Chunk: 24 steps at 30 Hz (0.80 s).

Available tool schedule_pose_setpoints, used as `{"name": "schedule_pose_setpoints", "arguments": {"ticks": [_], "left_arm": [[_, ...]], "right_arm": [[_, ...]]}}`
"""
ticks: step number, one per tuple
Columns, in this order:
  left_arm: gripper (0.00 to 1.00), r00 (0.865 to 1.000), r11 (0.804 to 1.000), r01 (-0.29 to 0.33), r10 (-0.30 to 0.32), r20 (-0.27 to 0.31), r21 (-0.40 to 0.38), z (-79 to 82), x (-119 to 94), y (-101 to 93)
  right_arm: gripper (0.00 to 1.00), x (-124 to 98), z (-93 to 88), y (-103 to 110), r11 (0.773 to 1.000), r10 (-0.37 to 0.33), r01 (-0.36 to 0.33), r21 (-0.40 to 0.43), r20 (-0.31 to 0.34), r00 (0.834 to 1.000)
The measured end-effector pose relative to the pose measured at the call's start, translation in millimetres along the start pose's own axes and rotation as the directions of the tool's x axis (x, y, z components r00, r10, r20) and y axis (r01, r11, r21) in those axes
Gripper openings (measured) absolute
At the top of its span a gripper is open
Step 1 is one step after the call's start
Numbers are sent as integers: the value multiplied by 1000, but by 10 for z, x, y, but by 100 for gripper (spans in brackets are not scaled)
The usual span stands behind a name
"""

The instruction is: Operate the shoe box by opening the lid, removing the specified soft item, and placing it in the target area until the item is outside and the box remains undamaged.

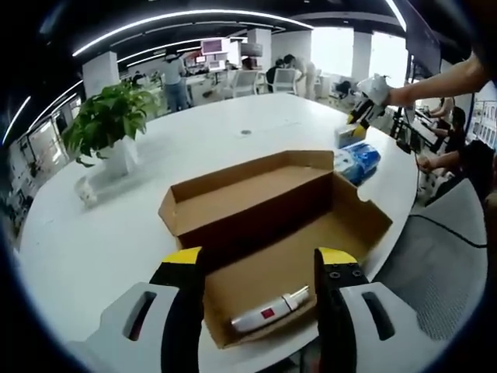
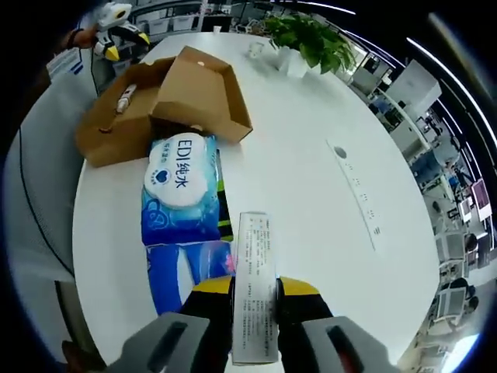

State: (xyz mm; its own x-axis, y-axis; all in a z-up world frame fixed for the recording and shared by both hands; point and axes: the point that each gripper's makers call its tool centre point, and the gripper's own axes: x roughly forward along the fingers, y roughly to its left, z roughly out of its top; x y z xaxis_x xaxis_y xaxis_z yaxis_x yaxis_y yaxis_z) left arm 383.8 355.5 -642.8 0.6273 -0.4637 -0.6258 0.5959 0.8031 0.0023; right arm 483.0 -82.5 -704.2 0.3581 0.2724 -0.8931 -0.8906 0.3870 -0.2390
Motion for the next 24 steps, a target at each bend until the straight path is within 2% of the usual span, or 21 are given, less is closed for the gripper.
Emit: {"name": "schedule_pose_setpoints", "arguments": {"ticks": [6,13,15,24], "left_arm": [[57,1000,1000,-3,3,-4,1,0,14,22],[57,1000,1000,-2,2,-17,4,-30,19,21],[57,1000,1000,-5,5,-21,8,-32,17,26],[57,1000,1000,-12,12,-26,5,-26,12,60]], "right_arm": [[17,114,-49,-40,1000,14,-14,15,-9,1000],[17,242,-57,-33,999,40,-40,-4,-14,999],[17,289,-84,-30,998,50,-50,-24,-33,998],[17,344,-150,-42,997,71,-73,-38,-51,996]]}}
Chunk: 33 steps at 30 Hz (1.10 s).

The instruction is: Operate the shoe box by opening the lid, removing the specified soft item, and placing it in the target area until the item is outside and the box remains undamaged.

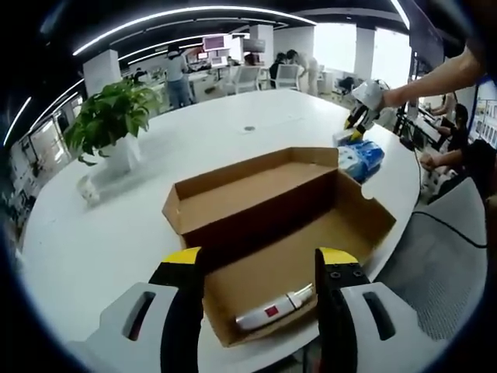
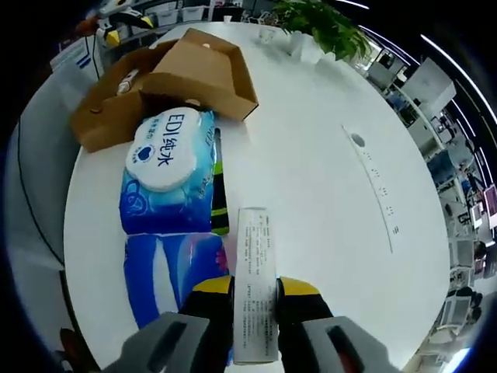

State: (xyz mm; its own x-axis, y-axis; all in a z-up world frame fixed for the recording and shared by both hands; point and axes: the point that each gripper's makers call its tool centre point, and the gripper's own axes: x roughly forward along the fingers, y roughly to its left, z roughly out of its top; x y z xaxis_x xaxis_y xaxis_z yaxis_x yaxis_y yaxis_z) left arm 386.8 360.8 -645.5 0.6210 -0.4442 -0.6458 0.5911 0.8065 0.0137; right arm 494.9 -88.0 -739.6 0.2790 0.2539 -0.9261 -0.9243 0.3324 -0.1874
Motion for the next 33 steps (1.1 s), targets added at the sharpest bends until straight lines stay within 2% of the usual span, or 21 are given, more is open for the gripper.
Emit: {"name": "schedule_pose_setpoints", "arguments": {"ticks": [6,10,19,24,33], "left_arm": [[57,1000,1000,3,-3,-10,5,-27,7,-23],[57,1000,1000,5,-5,-15,5,-42,8,-32],[57,1000,1000,6,-6,-25,5,-50,-2,-43],[57,1000,1000,11,-11,-29,12,-44,6,-78],[57,999,1000,14,-14,-32,19,-14,-6,-127]], "right_arm": [[17,54,-107,12,999,-1,-1,-36,-47,999],[17,121,-240,44,997,0,-9,-80,-112,994],[17,131,-246,24,996,7,-16,-89,-105,994],[17,138,-249,32,983,13,-33,-178,-116,993],[17,144,-257,9,980,16,-41,-196,-128,992]]}}
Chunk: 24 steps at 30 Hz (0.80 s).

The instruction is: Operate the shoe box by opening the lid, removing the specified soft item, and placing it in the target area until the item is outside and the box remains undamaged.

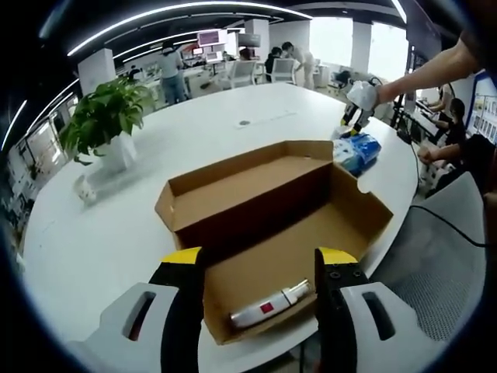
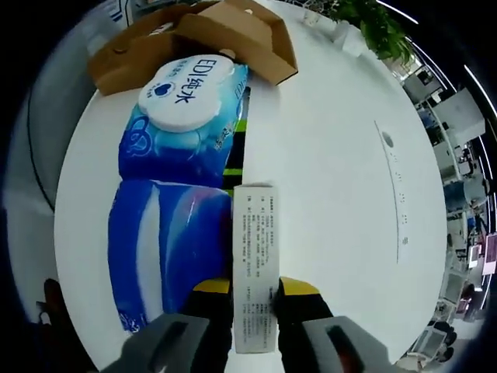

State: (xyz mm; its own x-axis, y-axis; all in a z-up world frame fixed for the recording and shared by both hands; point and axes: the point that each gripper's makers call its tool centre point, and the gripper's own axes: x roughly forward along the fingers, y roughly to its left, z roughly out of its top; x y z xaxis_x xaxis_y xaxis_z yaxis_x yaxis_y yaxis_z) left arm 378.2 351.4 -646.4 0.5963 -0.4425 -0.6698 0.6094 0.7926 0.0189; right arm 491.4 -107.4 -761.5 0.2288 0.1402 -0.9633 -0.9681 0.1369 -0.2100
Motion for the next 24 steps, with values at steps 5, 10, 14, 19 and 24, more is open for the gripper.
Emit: {"name": "schedule_pose_setpoints", "arguments": {"ticks": [5,10,14,19,24], "left_arm": [[57,1000,1000,-5,5,4,-2,11,-2,5],[57,1000,1000,-6,6,5,-1,6,-4,7],[57,1000,1000,-4,4,3,1,-5,-11,3],[57,1000,1000,-7,7,14,-4,20,-17,13],[57,1000,1000,-4,4,24,-3,44,-12,4]], "right_arm": [[17,1,-11,-3,1000,-5,5,17,-1,1000],[22,2,-22,-33,999,-28,28,30,-11,1000],[24,-3,-26,-37,999,-32,32,28,-14,999],[28,-66,-13,-68,997,-55,56,44,-12,998],[29,-134,-9,-81,996,-69,70,58,-8,998]]}}
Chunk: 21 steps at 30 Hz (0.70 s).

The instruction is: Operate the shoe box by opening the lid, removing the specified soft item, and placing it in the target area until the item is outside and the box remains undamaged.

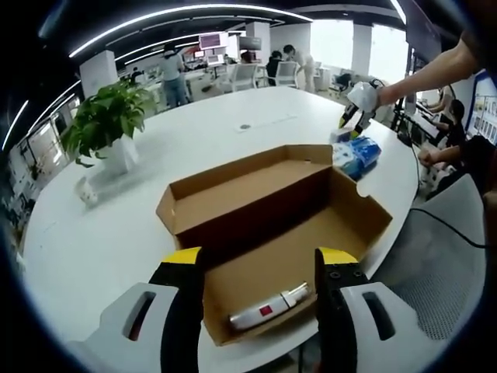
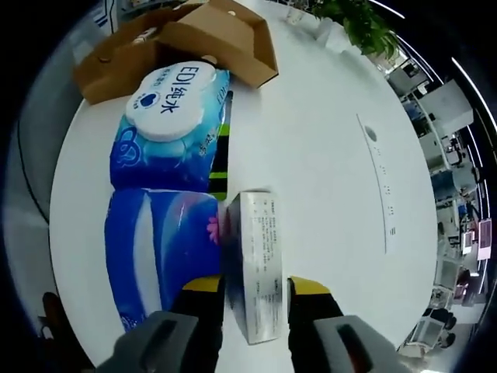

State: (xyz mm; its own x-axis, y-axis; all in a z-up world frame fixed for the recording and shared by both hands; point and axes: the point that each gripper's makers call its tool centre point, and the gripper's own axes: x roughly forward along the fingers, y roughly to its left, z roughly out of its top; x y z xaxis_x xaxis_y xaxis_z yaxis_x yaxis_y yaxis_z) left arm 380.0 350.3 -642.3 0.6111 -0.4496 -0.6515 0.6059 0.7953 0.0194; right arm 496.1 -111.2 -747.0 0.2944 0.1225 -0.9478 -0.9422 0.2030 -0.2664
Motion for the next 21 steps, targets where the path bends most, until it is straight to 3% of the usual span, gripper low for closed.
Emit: {"name": "schedule_pose_setpoints", "arguments": {"ticks": [21], "left_arm": [[57,999,1000,-2,3,49,-20,-6,-78,3]], "right_arm": [[28,-356,11,31,995,-78,78,69,-3,997]]}}
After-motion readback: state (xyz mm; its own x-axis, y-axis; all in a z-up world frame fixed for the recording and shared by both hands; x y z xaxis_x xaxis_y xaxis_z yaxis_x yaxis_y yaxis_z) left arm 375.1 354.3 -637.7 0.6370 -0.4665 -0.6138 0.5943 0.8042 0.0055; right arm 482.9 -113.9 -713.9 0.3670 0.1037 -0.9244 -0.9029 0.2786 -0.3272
